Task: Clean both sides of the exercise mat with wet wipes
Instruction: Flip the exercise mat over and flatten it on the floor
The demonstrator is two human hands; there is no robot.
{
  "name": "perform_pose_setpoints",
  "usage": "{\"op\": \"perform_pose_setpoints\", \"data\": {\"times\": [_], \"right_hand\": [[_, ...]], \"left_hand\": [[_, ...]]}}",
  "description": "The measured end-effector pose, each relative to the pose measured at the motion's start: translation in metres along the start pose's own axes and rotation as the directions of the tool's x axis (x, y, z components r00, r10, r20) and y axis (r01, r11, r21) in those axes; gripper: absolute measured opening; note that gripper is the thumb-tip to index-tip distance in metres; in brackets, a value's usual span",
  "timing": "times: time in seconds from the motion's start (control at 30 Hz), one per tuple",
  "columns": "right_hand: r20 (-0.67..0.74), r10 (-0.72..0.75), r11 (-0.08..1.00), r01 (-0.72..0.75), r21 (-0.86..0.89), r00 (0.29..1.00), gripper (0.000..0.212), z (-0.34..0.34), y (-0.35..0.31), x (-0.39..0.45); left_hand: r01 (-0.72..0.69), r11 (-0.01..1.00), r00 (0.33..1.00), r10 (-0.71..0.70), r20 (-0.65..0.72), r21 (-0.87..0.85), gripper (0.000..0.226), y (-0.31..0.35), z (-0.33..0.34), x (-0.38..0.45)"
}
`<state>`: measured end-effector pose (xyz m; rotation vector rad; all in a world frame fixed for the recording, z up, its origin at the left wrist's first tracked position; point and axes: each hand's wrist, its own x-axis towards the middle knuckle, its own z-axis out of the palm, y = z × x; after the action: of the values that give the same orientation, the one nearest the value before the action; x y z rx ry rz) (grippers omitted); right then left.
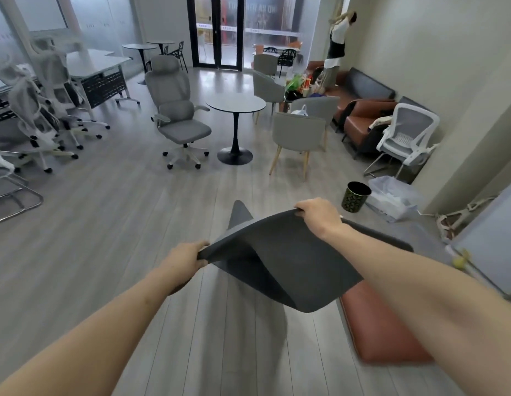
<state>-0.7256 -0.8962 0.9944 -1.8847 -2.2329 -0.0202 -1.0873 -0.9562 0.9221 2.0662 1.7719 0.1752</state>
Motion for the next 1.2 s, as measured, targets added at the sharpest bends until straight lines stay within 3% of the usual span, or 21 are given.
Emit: {"op": "perform_pose_setpoints", "data": {"times": [0.1, 0.3, 0.6, 0.7, 0.9, 1.07, 1.2], "right_hand": [[0.027, 0.058, 0.998, -0.057, -0.014, 0.998, 0.016, 0.014, 0.029, -0.024], [0.159, 0.175, 0.984, -0.179, 0.011, 0.972, 0.016, 0.048, 0.084, -0.072], [0.447, 0.103, 0.992, -0.125, 0.019, 0.889, 0.018, 0.122, 0.167, -0.159], [0.393, 0.096, 0.993, -0.115, 0.024, 0.915, 0.020, 0.124, 0.193, -0.167], [0.100, -0.036, 0.999, 0.039, -0.031, 0.994, 0.030, 0.106, 0.220, -0.174], [0.211, -0.062, 0.998, 0.062, 0.005, 0.976, 0.028, 0.121, 0.233, -0.229], [0.308, -0.092, 0.995, 0.102, -0.016, 0.947, 0.023, 0.145, 0.245, -0.294]], "left_hand": [[-0.024, 0.999, 1.000, 0.023, 0.015, 0.027, 0.009, 0.015, 0.026, 0.005], [-0.024, 0.998, 0.998, 0.020, 0.059, 0.062, 0.012, 0.038, 0.071, 0.014], [0.073, 0.997, 0.976, -0.074, 0.203, 0.013, 0.007, 0.085, 0.156, -0.036], [0.124, 0.992, 0.964, -0.118, 0.237, -0.013, 0.004, 0.106, 0.199, -0.060], [0.156, 0.985, 0.979, -0.145, 0.141, -0.071, 0.004, 0.148, 0.244, -0.089], [0.209, 0.977, 0.977, -0.210, 0.032, 0.031, 0.009, 0.150, 0.254, -0.102], [0.174, 0.974, 0.979, -0.186, 0.077, 0.148, 0.013, 0.153, 0.273, -0.132]]}}
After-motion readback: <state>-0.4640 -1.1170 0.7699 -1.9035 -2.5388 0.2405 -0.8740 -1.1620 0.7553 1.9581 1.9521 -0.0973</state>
